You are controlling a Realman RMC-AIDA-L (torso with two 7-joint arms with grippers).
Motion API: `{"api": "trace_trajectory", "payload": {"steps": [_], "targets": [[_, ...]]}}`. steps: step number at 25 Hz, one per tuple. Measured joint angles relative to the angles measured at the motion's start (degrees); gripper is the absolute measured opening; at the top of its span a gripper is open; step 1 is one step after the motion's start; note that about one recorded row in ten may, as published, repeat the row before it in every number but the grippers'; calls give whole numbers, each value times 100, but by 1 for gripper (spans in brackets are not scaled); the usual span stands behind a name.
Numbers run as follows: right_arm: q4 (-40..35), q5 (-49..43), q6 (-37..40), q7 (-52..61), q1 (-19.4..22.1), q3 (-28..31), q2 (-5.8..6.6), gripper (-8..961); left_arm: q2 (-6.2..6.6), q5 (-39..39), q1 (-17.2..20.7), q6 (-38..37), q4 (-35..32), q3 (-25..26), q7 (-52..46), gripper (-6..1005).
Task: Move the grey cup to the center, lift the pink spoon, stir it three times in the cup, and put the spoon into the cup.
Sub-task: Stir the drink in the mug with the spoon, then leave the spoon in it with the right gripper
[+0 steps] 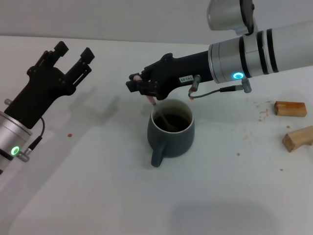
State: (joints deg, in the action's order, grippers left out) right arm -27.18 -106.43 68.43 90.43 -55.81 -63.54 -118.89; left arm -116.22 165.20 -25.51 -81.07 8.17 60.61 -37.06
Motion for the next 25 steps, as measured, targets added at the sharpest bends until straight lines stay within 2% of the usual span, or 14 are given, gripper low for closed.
{"api": "trace_trajectory", "payload": {"steps": [6,12,16,21,25], "targets": [[-35,4,308,-83,58,-2,-1,102,36,-3,2,73,-8,152,5,783],[-195,-17,274,-67,406,77,49,101,39,16,-14,74,-8,161,6,783],[-341,-3,170,-54,500,120,93,101,39,20,-30,84,-9,160,7,783],[-369,-6,108,-52,256,116,94,101,40,23,-50,144,-26,156,15,783],[-239,-55,107,-71,-115,0,36,102,55,22,-58,148,-39,161,16,783]]}}
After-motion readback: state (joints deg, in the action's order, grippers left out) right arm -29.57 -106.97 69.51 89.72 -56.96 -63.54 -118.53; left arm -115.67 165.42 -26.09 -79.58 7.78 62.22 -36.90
